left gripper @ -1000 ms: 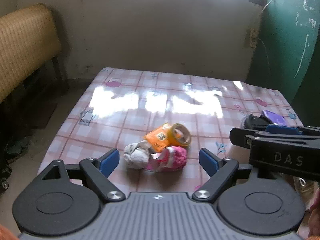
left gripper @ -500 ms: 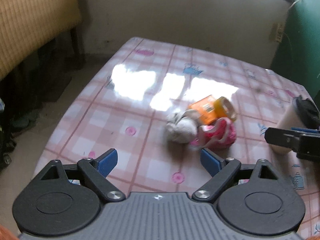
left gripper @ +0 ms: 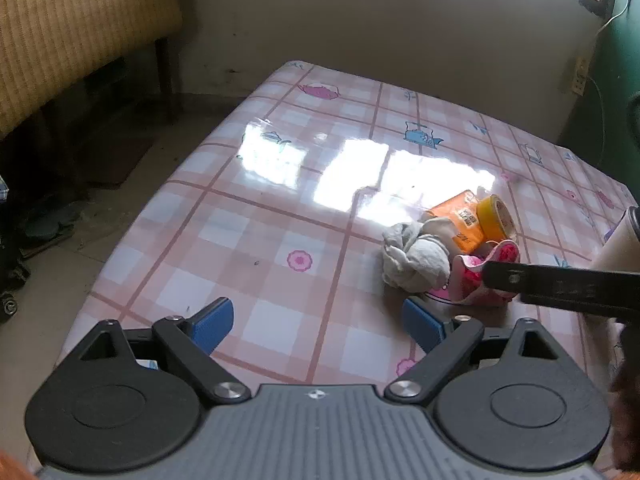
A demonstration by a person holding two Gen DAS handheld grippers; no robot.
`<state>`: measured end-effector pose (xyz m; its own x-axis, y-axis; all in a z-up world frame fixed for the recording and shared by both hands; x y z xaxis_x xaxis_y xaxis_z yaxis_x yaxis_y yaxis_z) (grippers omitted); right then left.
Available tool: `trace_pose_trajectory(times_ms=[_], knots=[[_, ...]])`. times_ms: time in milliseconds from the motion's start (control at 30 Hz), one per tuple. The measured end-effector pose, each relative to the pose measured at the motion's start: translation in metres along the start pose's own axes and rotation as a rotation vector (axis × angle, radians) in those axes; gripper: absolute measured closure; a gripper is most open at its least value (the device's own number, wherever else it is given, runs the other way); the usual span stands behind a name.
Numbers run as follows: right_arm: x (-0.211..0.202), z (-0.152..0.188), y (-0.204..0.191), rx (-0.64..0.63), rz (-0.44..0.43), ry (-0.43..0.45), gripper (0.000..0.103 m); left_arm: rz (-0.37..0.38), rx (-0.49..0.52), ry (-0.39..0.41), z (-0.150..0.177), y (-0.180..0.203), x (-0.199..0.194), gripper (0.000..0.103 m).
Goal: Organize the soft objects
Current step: 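Grasp the white sock with the left gripper while the right grasps the pink cloth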
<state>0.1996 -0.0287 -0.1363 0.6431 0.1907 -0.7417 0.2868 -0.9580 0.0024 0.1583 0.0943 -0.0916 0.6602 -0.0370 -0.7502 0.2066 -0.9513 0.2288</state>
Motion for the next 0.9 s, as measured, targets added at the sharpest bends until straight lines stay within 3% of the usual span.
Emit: trace_pose_trajectory(times_ms=[100,133,167,233,267,300,633,800,833,900], knots=[[0.017,0.001,-0.001,-0.035,0.022,-0.022,0.022,0.001,-0.004,-0.005,-0.003,0.002,0.007,0.009],[0.021,0.001,-0.002,-0.042,0.016,-0.019,0.026,0.006,-0.005,-0.007,-0.003,0.003,0.009,0.009],[0.023,0.003,-0.002,-0.042,0.004,-0.021,0.046,0.009,-0.007,-0.009,-0.004,0.006,0.012,0.009],[0.022,0.007,0.0,-0.045,-0.01,-0.014,0.059,0.016,0.003,-0.009,-0.006,0.012,0.018,0.009],[0.02,0.008,0.0,-0.055,-0.015,-0.007,0.076,0.02,0.012,-0.01,-0.007,0.016,0.021,0.008],[0.016,0.01,0.002,-0.056,-0.024,-0.004,0.08,0.023,0.022,-0.011,-0.008,0.02,0.025,0.008],[-0.035,0.029,0.022,-0.021,-0.02,0.053,0.08,0.046,0.099,-0.046,-0.007,0.059,0.07,0.008],[-0.044,0.033,0.027,-0.004,-0.029,0.058,0.08,0.023,0.149,-0.02,-0.005,0.072,0.083,0.009],[-0.046,0.034,0.028,0.003,-0.032,0.061,0.08,0.027,0.16,-0.01,-0.005,0.075,0.084,0.015],[-0.048,0.034,0.028,0.011,-0.032,0.069,0.08,0.016,0.198,0.017,-0.004,0.078,0.083,0.037]])
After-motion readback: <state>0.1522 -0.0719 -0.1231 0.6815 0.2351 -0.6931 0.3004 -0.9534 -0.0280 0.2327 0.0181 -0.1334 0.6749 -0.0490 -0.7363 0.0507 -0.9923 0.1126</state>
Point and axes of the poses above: each gripper's, at about its wrist camera, not at the fingertips, and x roughly the way its jaws point, y to its right, z to its underside, the point moved 6 cm from there along x, roughly the way its jaws point, and after that the axes turned 13 degrees about -x, right-handed, at the moved point
